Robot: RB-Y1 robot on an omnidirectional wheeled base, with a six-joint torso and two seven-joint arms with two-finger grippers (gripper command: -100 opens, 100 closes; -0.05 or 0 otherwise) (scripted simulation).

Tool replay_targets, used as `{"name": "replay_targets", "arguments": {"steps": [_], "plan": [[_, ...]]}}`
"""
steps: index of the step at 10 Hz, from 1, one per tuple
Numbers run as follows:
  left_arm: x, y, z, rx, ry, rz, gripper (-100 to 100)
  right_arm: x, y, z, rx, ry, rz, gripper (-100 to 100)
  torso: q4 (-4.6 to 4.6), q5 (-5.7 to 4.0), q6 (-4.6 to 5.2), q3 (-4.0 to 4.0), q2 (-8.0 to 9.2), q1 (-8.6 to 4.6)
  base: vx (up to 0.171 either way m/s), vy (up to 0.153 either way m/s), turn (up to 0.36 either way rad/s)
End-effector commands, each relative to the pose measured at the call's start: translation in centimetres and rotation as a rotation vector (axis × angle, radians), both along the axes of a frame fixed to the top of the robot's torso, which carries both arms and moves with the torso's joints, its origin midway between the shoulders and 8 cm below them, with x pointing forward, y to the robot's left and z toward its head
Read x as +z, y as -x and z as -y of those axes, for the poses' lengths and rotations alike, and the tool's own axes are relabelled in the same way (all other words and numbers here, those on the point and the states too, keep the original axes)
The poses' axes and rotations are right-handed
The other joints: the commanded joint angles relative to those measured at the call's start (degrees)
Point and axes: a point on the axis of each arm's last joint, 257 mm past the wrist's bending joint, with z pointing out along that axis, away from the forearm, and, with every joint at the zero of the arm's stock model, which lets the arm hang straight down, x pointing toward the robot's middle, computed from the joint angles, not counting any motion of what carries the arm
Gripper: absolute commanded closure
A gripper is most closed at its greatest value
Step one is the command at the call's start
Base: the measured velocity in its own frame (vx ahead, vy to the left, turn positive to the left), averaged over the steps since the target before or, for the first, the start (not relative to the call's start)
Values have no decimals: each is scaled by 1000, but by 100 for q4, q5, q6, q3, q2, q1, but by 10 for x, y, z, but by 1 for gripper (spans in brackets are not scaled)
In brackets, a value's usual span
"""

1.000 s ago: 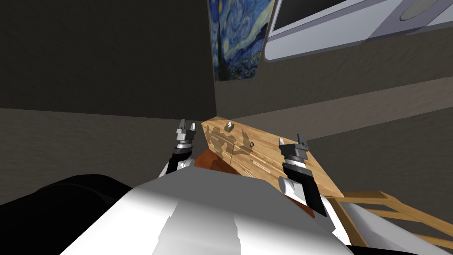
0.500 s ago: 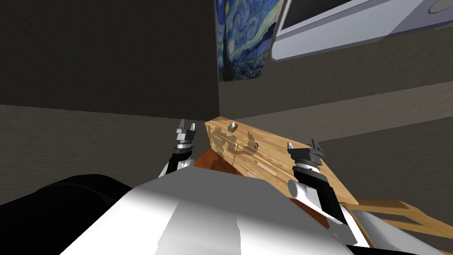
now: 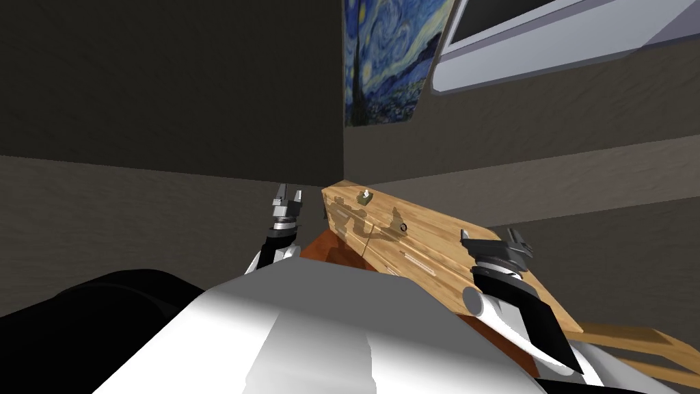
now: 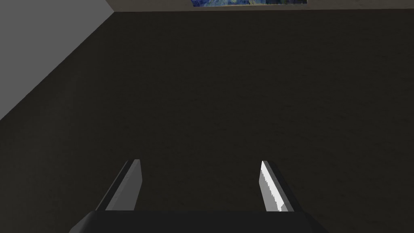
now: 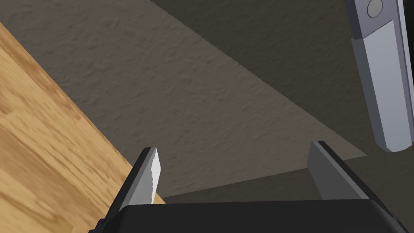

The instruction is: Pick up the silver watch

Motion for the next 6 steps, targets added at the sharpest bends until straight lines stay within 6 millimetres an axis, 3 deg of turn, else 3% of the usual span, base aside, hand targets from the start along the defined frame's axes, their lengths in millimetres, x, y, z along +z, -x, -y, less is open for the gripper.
{"name": "replay_targets", "arguments": {"steps": [1, 2, 3, 4, 5, 6], "plan": [[0, 0, 0, 0, 0, 0, 0, -15, 16, 27, -38, -96, -12, -100, 0, 0, 0, 0, 0, 0, 15, 101, 85], [0, 0, 0, 0, 0, 0, 0, -10, 21, 33, -50, -101, 0, -100, 0, 1, -1, -1, -2, 7, 16, 87, 47], [0, 0, 0, 0, 0, 0, 0, -25, 33, 54, -79, -181, -13, -100, -1, 0, 0, -2, -3, 2, 20, 108, 93], [0, 0, 0, 0, 0, 0, 0, -21, 38, 60, -89, -190, 4, -100, -1, 1, -2, -3, -5, 9, 12, 81, 59], [0, 0, 0, 0, 0, 0, 0, -35, 53, 80, -124, -265, -7, -100, -1, 1, 0, -1, -1, 1, 6, 75, 106], [0, 0, 0, 0, 0, 0, 0, -31, 57, 85, -128, -280, 13, -100, 0, -1, -1, 1, 2, -2, 13, 68, 47]]}}
